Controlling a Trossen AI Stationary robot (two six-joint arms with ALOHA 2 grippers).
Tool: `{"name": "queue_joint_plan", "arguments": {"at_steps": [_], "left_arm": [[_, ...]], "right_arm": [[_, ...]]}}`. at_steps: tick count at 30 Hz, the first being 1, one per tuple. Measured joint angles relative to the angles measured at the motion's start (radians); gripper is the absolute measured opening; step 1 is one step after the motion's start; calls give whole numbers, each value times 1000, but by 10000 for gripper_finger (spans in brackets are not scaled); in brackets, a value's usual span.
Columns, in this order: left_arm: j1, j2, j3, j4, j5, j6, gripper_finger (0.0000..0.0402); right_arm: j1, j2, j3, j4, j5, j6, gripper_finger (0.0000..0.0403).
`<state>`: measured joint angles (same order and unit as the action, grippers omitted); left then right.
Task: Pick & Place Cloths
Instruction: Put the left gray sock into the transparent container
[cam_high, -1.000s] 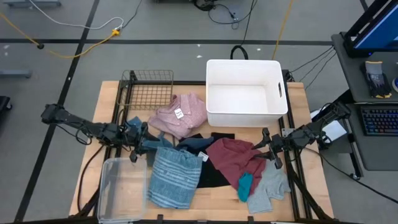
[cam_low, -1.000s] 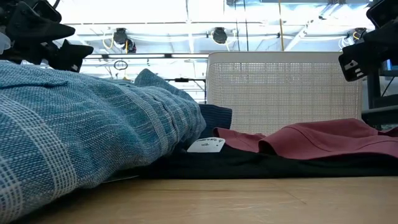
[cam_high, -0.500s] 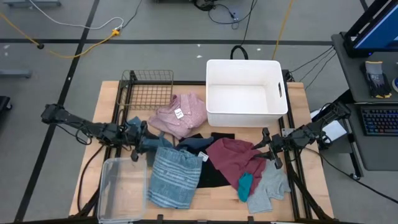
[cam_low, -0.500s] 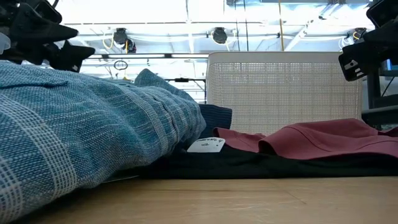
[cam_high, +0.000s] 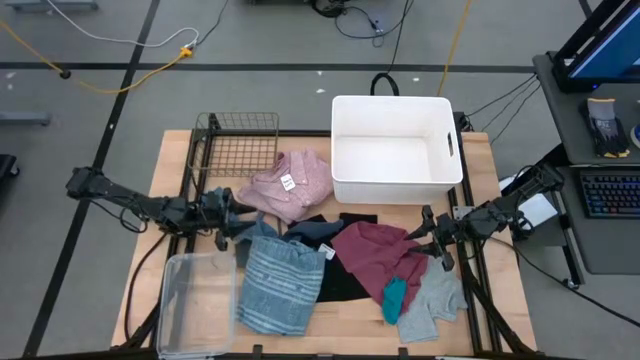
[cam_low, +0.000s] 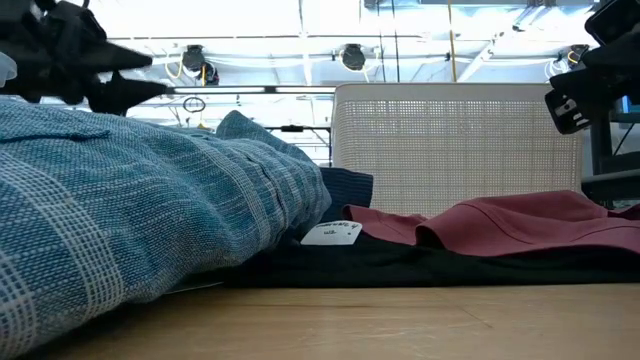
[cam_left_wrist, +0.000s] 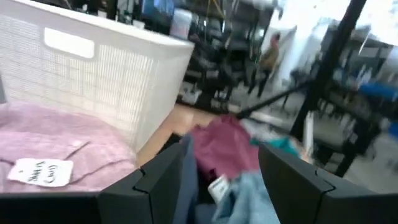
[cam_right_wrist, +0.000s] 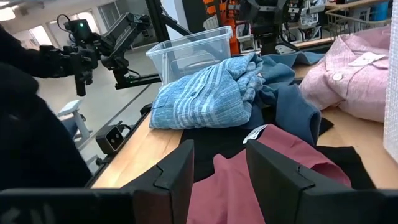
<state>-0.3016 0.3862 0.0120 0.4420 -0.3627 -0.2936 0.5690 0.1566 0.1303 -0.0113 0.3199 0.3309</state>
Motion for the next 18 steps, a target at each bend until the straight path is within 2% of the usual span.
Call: {"name": "queue_joint_plan", "arguments": {"at_steps": [3,7,11,15,18], "left_arm": [[0,0,0,75,-66,-23,216],[1,-1,0,171,-207,10,216],[16,0,24,196,-240,54,216],[20,0,94,112,-241,159,216],[20,3,198,-85,-241,196,216]], "right_arm": [[0,0,0,0,1,26,139],[0,0,0,0,2,60,139],[0,0,1,1,37,93,139],[0,0,1,1,50,94,139],[0,0,1,1,47,93,139]]}}
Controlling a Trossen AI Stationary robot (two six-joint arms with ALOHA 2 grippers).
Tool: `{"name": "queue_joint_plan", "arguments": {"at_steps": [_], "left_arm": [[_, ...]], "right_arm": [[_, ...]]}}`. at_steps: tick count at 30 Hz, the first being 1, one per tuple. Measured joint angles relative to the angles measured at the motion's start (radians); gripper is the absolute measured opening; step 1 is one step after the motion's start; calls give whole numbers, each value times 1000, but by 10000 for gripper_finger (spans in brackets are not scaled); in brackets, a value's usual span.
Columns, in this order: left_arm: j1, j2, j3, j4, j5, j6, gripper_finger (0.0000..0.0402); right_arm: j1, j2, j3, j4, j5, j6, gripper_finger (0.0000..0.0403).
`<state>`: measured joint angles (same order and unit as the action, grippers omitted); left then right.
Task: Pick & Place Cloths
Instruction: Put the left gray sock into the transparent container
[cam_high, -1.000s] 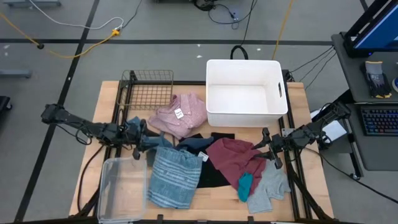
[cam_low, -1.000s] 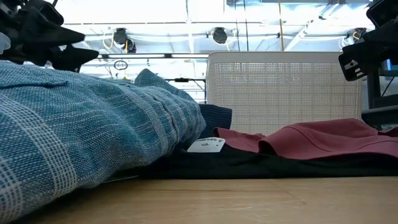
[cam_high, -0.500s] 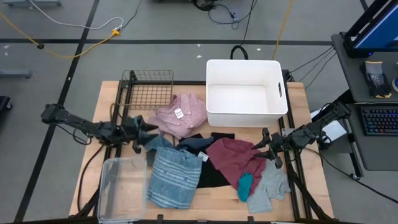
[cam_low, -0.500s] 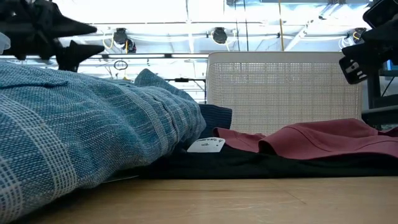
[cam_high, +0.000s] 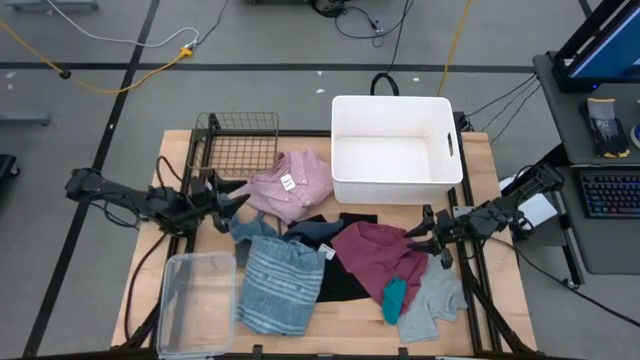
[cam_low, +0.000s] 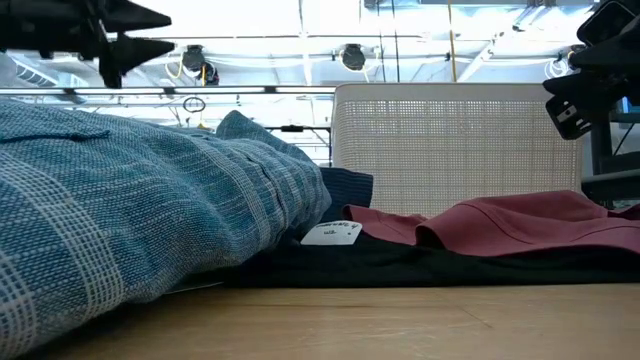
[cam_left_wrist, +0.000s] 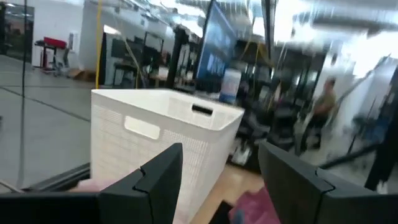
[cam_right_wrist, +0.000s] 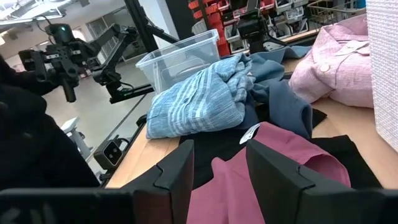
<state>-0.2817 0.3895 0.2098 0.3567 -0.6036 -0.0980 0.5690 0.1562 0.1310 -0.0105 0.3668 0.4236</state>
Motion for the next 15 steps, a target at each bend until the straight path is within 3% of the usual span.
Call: {"name": "queue_joint_plan", "arguments": {"at_steps": [6,15], "left_arm": [[0,93,229,-450,-36,-94,216],[1,311,459,-727,-83,-311,216]], "right_arm": [[0,0,0,-1,-1,-1,139],[0,0,0,-1,-1,9,139]]}}
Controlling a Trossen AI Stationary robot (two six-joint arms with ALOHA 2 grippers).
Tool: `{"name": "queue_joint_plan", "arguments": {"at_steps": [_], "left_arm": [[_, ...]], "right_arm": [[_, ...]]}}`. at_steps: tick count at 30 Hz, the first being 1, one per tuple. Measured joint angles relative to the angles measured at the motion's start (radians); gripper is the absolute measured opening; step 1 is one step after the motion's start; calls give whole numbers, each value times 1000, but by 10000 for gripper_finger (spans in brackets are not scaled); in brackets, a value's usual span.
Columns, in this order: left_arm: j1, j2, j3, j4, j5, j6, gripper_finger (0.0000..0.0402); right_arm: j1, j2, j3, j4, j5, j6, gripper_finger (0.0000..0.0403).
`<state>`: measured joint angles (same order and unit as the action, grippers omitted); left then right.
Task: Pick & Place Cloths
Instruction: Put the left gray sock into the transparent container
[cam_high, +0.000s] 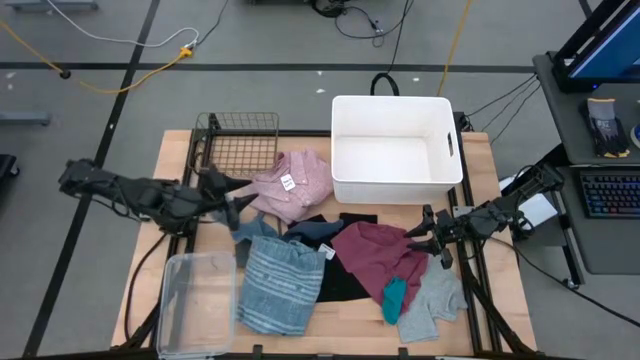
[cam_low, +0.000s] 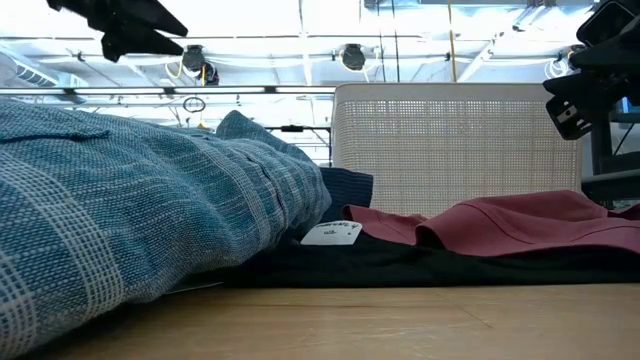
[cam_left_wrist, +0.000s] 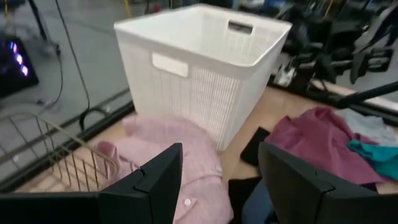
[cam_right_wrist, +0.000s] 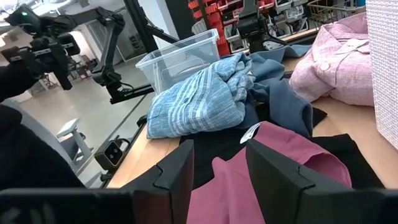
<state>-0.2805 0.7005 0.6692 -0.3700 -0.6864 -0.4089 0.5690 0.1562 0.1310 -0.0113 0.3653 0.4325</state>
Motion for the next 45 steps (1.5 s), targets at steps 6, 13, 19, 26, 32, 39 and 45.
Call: {"name": "queue_joint_plan", "arguments": {"at_steps": [6,13,19,26,32,39,45], "left_arm": [[34,177,138,-268,72,-206,216],[124,345,252,-652,343,-394,216],[165,397,250,-740,524,-419,216],[172,401,250,-743,523,-319,216],[190,401,249,-771,521,-377,216],[191,401,249,-780,521,-453,216],[191,401,249,-787,493,-488,216]], "right_arm": [[0,0,0,0,0,0,139],[0,0,0,0,0,0,139],[0,0,0,-1,-1,1,139],[0,0,0,-1,-1,1,139],[0,0,0,-1,-1,1,139],[0,0,0,-1,-1,1,139],[0,0,0,-1,-1,1,139]]}}
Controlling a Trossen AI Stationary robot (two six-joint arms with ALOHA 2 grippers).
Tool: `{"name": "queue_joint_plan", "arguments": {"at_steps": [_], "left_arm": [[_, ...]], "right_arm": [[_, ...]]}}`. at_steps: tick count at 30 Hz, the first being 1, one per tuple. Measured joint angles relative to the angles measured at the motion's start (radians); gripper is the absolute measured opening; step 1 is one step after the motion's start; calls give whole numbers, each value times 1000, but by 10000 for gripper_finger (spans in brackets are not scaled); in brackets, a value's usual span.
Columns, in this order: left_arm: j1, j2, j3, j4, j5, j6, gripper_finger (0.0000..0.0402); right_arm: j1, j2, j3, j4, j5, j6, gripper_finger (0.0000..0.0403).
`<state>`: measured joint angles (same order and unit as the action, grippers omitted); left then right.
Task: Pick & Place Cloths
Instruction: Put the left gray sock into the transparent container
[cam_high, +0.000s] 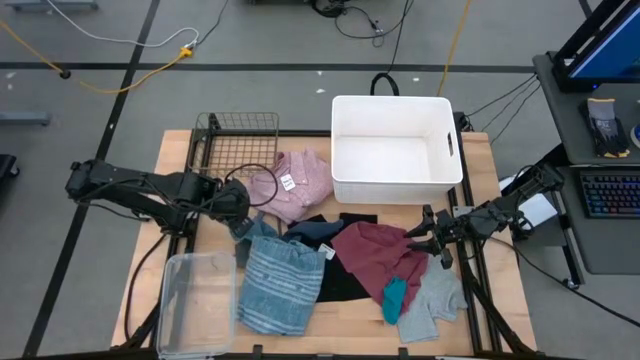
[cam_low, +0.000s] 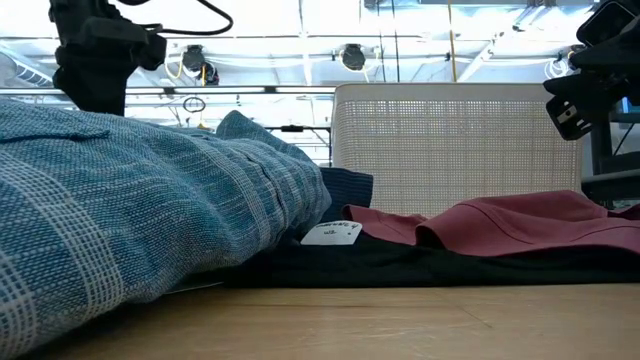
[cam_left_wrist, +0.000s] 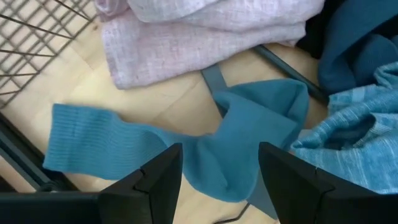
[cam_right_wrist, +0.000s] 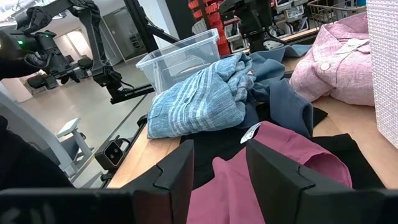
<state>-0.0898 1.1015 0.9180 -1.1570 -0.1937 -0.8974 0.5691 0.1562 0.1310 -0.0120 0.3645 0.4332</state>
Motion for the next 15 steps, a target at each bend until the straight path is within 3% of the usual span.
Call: {"name": "queue_joint_plan", "arguments": {"at_steps": [7,15], "left_arm": [[0,0,0,-44,-76,-51,233],[0,0,-1,-104,-107,-73,350]], "right_arm": [[0,0,0,0,0,0,139],[0,0,0,0,0,0,139]]}}
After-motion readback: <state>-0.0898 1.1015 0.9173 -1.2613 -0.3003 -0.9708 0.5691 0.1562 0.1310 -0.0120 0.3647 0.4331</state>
